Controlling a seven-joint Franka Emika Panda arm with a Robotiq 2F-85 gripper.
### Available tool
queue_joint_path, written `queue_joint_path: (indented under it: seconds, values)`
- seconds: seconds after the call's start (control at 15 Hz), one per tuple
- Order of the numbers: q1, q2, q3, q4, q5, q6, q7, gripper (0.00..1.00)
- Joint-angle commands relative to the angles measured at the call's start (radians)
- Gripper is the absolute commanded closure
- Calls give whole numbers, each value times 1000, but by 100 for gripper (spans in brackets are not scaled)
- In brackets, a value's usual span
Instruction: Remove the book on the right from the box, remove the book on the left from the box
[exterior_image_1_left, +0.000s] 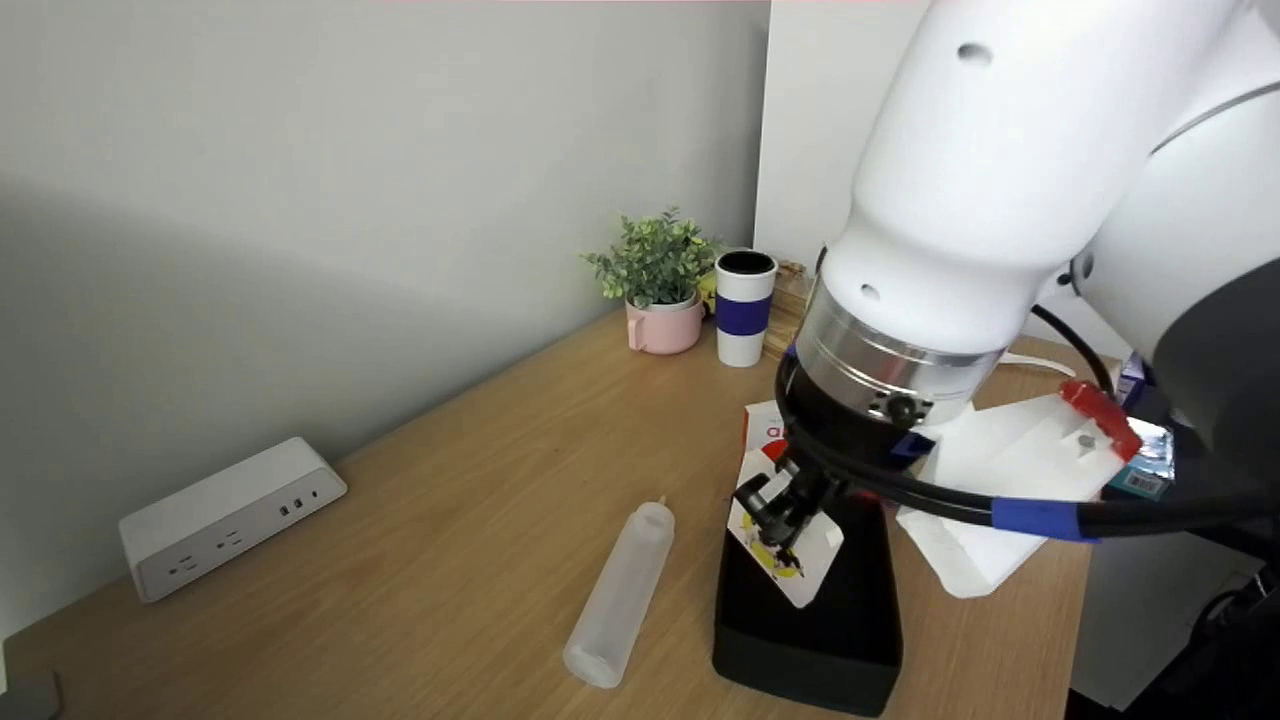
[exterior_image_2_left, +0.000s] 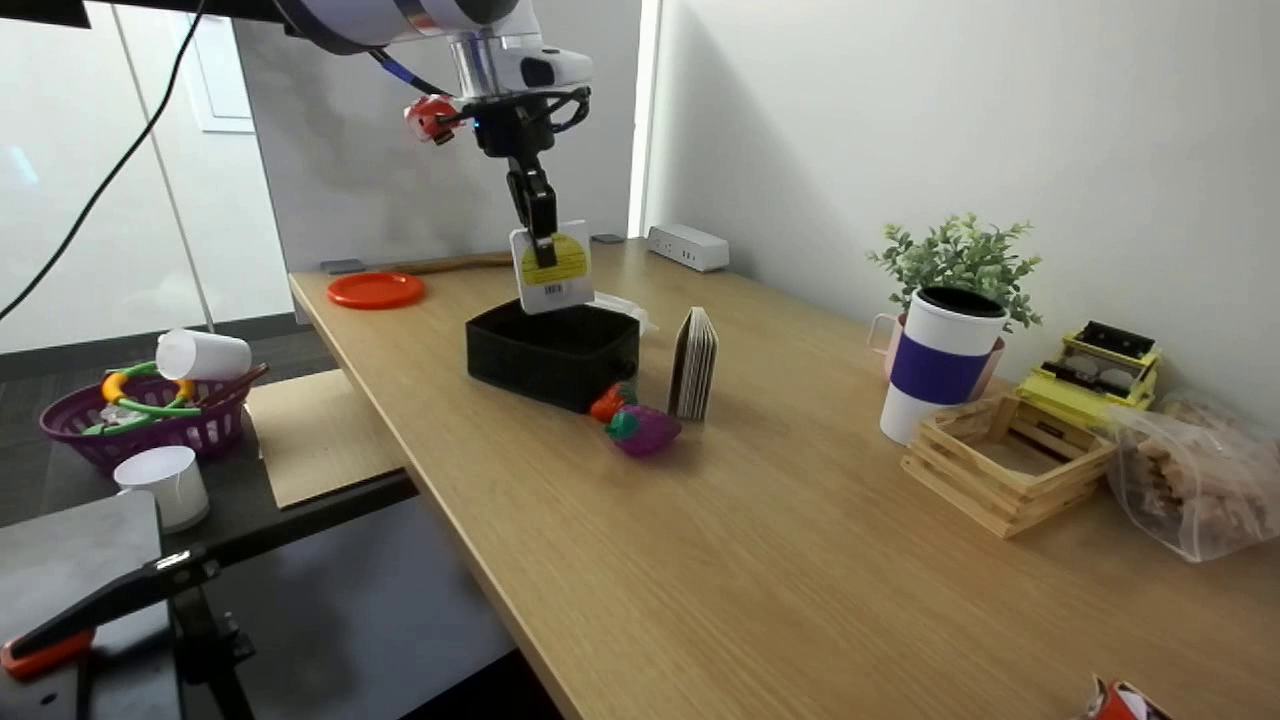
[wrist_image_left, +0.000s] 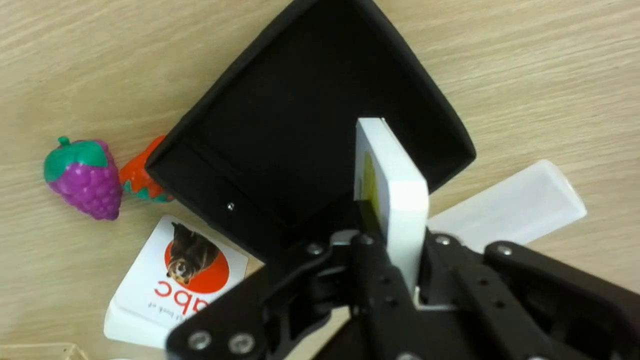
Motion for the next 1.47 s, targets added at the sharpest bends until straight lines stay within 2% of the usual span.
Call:
queue_joint_path:
  seconds: [0.0, 0.2, 0.53, 0.87, 0.93, 1.0, 1.27, 1.33, 1.4]
  values:
    - [18, -92, 10, -17, -102, -70, 70, 96]
    - [3, -140, 45, -6, -163, -127, 78, 96]
    - [-83, -167, 123, 5, -4, -233, -314, 96]
    - [-143, -158, 130, 2, 115, -316, -686, 96]
    - [-125, -154, 126, 3, 77, -281, -570, 96]
    - [-132, -153, 125, 3, 82, -284, -590, 86]
    - [-131, -151, 130, 3, 81, -283, -578, 86]
    - [-130, -140, 127, 10, 60, -298, -578, 96]
    - [-131, -137, 124, 11, 47, -302, -580, 96]
